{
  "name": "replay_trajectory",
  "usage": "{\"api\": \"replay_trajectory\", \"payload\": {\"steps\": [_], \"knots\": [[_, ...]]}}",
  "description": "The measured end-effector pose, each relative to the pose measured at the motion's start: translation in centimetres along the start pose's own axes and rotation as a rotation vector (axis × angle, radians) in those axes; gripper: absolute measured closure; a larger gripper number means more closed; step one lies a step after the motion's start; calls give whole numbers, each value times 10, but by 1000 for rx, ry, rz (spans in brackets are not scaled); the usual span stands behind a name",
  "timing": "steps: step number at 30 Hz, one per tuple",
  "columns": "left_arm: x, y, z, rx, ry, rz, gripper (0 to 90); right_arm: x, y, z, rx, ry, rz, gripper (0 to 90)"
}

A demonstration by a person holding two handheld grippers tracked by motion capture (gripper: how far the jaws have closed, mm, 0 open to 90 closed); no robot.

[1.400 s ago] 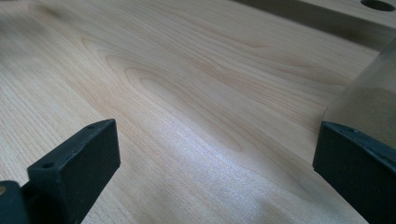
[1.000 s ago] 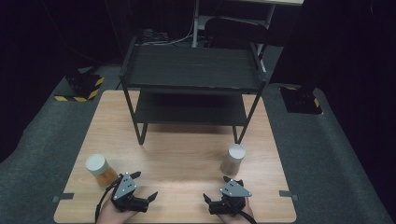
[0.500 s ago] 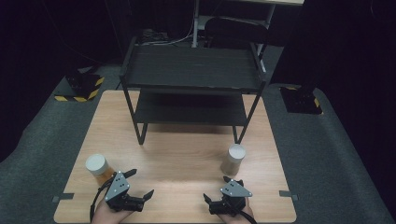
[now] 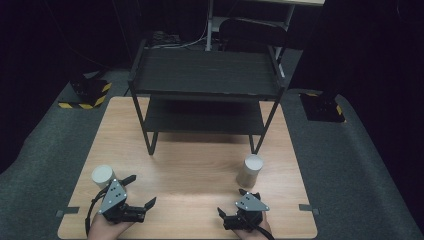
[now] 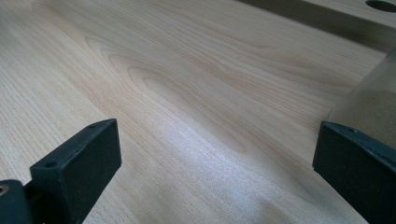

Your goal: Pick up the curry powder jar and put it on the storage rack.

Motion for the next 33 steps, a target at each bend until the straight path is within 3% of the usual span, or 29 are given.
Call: {"api": "replay_trajectory", "payload": {"steps": [15, 25, 33], "knots": [[21, 11, -11, -25, -32, -64, 10, 0, 1, 0, 0, 0, 5, 9], [41, 19, -11, -18, -62, -136, 10, 1, 2, 1, 1, -4, 7, 10], [56, 27, -2, 20, -71, -206, 10, 0, 1, 1, -12, -2, 9, 10]]}}
Point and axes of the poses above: each handheld gripper's, and its own axes: x roughly backward along the jaws, z roughly out of its underside, y roughly to its left, the point moved 1 cm from there along -x, roughly forward along the jaws, and after that the axes turned 12 degrees about z, right-handed, at the moved point
